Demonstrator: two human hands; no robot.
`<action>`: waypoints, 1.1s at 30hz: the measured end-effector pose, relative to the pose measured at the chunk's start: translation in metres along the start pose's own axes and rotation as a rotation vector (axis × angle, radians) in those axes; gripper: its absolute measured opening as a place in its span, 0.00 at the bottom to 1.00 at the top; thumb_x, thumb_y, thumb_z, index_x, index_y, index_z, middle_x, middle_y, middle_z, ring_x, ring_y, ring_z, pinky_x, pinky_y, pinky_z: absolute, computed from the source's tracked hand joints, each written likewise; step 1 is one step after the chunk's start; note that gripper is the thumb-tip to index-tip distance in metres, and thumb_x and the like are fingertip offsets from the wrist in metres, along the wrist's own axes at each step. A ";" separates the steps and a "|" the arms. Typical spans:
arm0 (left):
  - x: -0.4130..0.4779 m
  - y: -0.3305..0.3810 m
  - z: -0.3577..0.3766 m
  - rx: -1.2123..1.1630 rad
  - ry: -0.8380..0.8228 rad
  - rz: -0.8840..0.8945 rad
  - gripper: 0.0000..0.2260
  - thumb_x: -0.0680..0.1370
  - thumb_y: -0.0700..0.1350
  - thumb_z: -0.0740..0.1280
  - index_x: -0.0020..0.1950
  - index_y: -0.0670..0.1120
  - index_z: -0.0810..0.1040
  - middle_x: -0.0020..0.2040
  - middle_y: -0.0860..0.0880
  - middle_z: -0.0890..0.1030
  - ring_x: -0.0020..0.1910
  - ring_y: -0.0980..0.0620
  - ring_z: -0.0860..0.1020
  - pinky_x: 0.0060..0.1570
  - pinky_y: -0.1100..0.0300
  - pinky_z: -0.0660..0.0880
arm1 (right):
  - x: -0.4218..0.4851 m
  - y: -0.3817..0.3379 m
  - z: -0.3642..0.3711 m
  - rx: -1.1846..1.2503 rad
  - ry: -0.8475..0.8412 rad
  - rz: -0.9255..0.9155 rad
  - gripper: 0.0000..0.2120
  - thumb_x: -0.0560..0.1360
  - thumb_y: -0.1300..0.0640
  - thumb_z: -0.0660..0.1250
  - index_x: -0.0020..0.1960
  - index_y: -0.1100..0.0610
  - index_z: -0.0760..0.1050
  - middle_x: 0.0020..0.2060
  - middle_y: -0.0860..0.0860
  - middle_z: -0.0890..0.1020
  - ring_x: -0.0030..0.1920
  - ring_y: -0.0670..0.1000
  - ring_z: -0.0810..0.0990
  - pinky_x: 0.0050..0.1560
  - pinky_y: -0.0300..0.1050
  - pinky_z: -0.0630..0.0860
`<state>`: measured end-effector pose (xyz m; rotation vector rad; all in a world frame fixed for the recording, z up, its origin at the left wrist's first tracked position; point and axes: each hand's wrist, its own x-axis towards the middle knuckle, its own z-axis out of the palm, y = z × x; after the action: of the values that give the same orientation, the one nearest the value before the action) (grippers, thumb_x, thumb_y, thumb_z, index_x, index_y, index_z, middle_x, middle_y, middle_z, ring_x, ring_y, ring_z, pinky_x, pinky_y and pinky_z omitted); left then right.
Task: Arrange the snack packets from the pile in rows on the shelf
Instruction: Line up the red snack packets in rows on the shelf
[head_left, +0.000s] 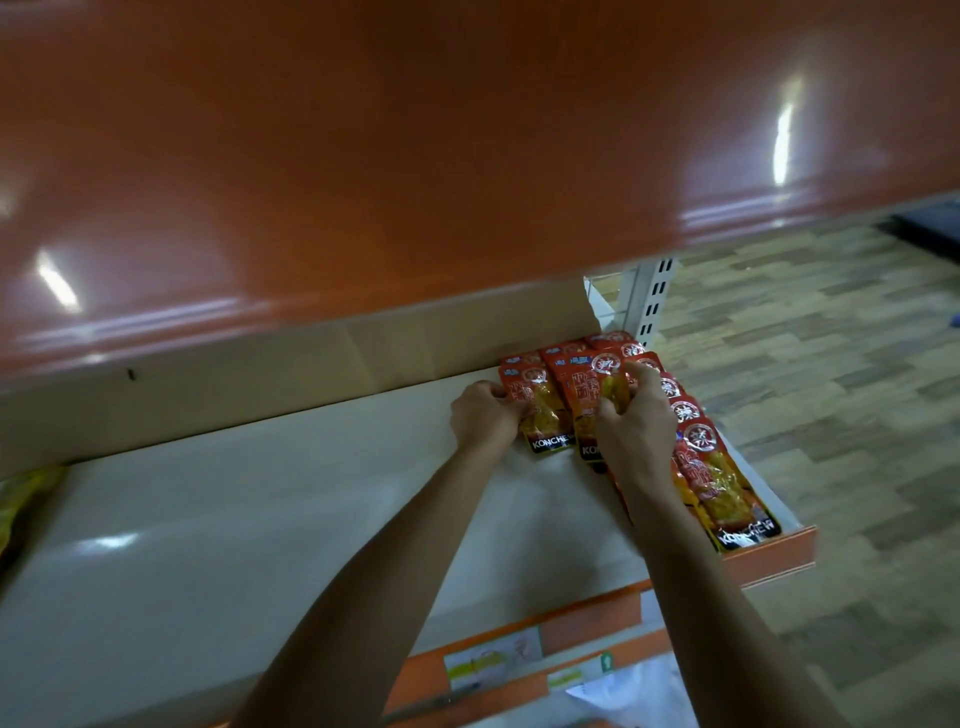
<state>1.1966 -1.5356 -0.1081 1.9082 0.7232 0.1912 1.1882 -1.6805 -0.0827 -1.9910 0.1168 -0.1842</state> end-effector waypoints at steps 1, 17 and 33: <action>0.000 0.001 0.000 0.032 0.010 0.015 0.08 0.71 0.49 0.74 0.46 0.48 0.79 0.47 0.45 0.84 0.46 0.46 0.83 0.51 0.51 0.79 | 0.001 0.001 0.000 -0.030 0.021 -0.036 0.24 0.74 0.65 0.65 0.70 0.58 0.67 0.60 0.58 0.76 0.59 0.57 0.76 0.59 0.51 0.75; -0.025 -0.005 -0.007 0.065 0.017 0.261 0.13 0.77 0.54 0.66 0.56 0.47 0.81 0.51 0.51 0.83 0.49 0.54 0.80 0.49 0.62 0.74 | -0.009 -0.002 0.011 -0.041 -0.028 -0.092 0.22 0.74 0.65 0.64 0.67 0.58 0.68 0.54 0.58 0.79 0.54 0.57 0.78 0.52 0.47 0.76; -0.034 -0.022 -0.010 -0.100 -0.015 0.099 0.12 0.72 0.46 0.74 0.55 0.47 0.80 0.50 0.50 0.83 0.46 0.56 0.80 0.52 0.56 0.78 | -0.012 0.007 0.017 -0.465 -0.055 -0.271 0.18 0.74 0.63 0.63 0.64 0.62 0.73 0.63 0.57 0.75 0.65 0.57 0.70 0.67 0.51 0.65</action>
<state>1.1562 -1.5411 -0.1164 1.8495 0.5987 0.2702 1.1793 -1.6667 -0.0968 -2.4711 -0.1616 -0.2966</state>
